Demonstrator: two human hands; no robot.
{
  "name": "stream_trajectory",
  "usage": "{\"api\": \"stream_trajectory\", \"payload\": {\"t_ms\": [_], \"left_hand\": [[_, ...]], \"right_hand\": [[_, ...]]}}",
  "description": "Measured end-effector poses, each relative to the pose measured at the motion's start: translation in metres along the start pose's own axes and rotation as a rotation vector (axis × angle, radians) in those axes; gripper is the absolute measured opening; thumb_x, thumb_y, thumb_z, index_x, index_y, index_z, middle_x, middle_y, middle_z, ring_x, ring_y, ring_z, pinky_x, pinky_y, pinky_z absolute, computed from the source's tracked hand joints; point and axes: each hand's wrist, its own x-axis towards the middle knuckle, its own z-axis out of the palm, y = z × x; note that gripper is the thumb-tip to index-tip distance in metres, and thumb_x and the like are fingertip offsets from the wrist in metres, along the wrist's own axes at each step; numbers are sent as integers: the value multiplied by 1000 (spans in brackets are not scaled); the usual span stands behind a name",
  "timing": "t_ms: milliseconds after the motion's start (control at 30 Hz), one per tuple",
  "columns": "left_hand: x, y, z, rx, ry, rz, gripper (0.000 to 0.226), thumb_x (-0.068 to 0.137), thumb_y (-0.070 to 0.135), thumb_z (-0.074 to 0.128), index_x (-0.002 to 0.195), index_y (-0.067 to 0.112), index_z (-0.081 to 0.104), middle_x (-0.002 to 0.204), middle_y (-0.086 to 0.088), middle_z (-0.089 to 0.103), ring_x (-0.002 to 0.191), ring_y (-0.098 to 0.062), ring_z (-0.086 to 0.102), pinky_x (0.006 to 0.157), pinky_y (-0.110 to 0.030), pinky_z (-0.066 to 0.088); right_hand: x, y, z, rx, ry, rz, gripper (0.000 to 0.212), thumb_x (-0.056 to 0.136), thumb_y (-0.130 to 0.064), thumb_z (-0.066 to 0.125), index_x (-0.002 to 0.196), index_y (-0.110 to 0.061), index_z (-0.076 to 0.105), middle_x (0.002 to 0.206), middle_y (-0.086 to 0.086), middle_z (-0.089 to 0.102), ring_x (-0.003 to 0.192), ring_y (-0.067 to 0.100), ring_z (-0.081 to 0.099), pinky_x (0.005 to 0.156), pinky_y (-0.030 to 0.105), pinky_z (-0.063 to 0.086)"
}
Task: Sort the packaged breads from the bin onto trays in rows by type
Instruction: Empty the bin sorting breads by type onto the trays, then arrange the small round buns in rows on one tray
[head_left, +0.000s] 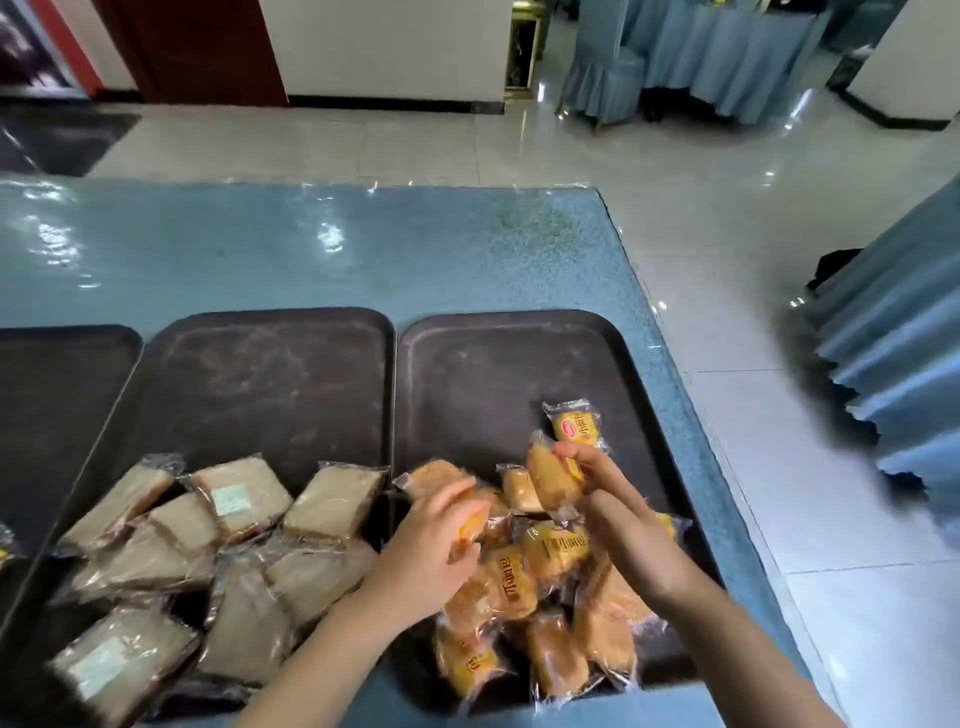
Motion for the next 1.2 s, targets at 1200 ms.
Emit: {"api": "stream_trajectory", "payload": {"t_ms": [1200], "left_hand": [[177,-25,-36,-740,355,-540,29,99,30,52,127,22,53,117,4,64,102,-8,64,85,-25,54]], "right_hand": [[202,27,-1,-336,63,-149,14,90,-23,65,99,-24,54,90,-10,70,82,0,65,70,7,46]]}}
